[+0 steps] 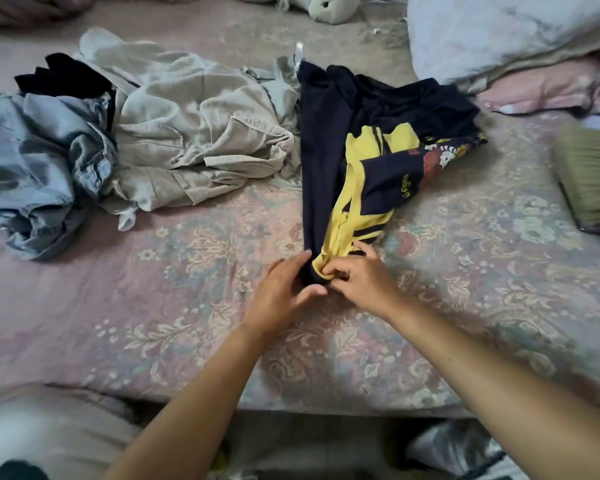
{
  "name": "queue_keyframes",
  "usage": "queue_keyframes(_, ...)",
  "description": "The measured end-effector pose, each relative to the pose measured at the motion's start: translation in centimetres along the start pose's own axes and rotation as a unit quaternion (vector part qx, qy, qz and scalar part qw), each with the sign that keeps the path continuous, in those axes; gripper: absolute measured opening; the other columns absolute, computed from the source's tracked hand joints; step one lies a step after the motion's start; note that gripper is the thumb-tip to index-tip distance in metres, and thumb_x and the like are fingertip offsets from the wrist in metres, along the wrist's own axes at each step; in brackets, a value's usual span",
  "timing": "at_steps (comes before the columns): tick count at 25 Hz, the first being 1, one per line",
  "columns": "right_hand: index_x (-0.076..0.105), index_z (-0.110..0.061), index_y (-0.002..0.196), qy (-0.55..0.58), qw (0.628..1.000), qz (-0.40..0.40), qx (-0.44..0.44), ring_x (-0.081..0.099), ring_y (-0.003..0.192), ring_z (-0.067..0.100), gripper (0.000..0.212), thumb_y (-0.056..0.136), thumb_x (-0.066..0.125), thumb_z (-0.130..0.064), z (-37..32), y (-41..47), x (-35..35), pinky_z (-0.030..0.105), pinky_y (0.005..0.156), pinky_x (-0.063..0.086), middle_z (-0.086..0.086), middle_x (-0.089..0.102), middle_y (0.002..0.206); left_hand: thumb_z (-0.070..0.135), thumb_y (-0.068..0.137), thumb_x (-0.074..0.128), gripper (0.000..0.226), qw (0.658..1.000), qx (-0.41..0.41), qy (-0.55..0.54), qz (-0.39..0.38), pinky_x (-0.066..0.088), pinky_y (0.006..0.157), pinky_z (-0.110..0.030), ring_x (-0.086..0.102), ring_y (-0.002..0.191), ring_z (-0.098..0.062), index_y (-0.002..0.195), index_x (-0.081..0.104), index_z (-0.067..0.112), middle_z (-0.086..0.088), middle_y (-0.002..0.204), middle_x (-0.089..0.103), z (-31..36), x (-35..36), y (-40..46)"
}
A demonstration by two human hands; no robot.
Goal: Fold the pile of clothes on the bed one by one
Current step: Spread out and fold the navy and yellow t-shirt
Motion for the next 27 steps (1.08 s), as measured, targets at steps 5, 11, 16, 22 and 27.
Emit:
queue_keyframes(5, 0.061, -0.018, 0.122, -0.018, 0.998, -0.058, 0.007, 0.046, 0.125, 0.014, 0.047, 0.078, 0.075, -0.017, 1.7, 1.3, -4.7, 0.022, 0.107, 0.028, -0.009, 0.054, 0.129, 0.076, 0.069, 0.05, 0.075, 0.992, -0.044, 0.047, 0.107, 0.049, 0.084, -0.041, 0.063, 0.097, -0.019, 0.106, 0.071, 0.014, 0.002, 0.106, 0.068, 0.9, 1.1, 0.8)
queue_keyframes(11, 0.018, -0.026, 0.15, -0.333, 0.929, -0.158, 0.036, 0.0, 0.147, 0.021, 0.079, 0.087, 0.066, -0.024, 4.9, 8.4, -8.2, 0.047, 0.116, 0.006, 0.003, 0.005, 0.159, 0.067, 0.061, 0.067, 0.075, 0.989, -0.103, 0.102, 0.035, 0.024, 0.087, -0.029, 0.053, 0.109, -0.02, 0.118, 0.065, 0.017, 0.003, 0.117, 0.059, 1.9, 2.3, 1.5)
queue_keyframes(16, 0.054, -0.018, 0.121, -0.435, 0.883, -0.171, -0.032, 0.026, 0.136, 0.025, 0.039, 0.084, 0.067, -0.024, 4.8, 8.8, -7.9, 0.05, 0.116, 0.009, 0.007, 0.044, 0.134, 0.051, 0.073, 0.062, 0.046, 0.994, -0.033, 0.075, 0.066, 0.045, 0.072, -0.036, 0.061, 0.085, -0.026, 0.092, 0.07, 0.011, -0.002, 0.091, 0.065, 1.3, 1.5, 1.3)
queue_keyframes(22, 0.063, -0.011, 0.077, -0.388, 0.911, -0.001, -0.141, 0.065, 0.079, 0.026, 0.039, 0.048, 0.089, -0.009, 8.6, -1.6, -8.1, 0.052, 0.089, 0.047, 0.005, 0.062, 0.077, 0.027, 0.09, 0.05, 0.028, 0.987, 0.095, 0.053, 0.117, 0.05, 0.057, -0.034, 0.06, 0.076, -0.022, 0.094, 0.068, 0.007, -0.004, 0.09, 0.063, 2.1, -0.9, 1.0)
queue_keyframes(27, 0.064, -0.006, 0.101, -0.28, 0.957, 0.028, -0.067, 0.065, 0.103, 0.033, 0.045, 0.062, 0.085, -0.005, 10.2, -4.3, -8.4, 0.052, 0.093, 0.044, 0.012, 0.068, 0.101, 0.055, 0.08, 0.057, 0.06, 0.979, 0.172, 0.112, -0.011, 0.041, 0.084, -0.029, 0.056, 0.098, -0.019, 0.116, 0.064, 0.008, -0.006, 0.109, 0.065, 1.9, 1.0, 0.6)
Point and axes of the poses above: each hand's wrist, its own y-axis towards the middle knuckle, its own x-axis out of the palm, z = x × y, the point moved 2 cm from there along y, towards the middle knuckle
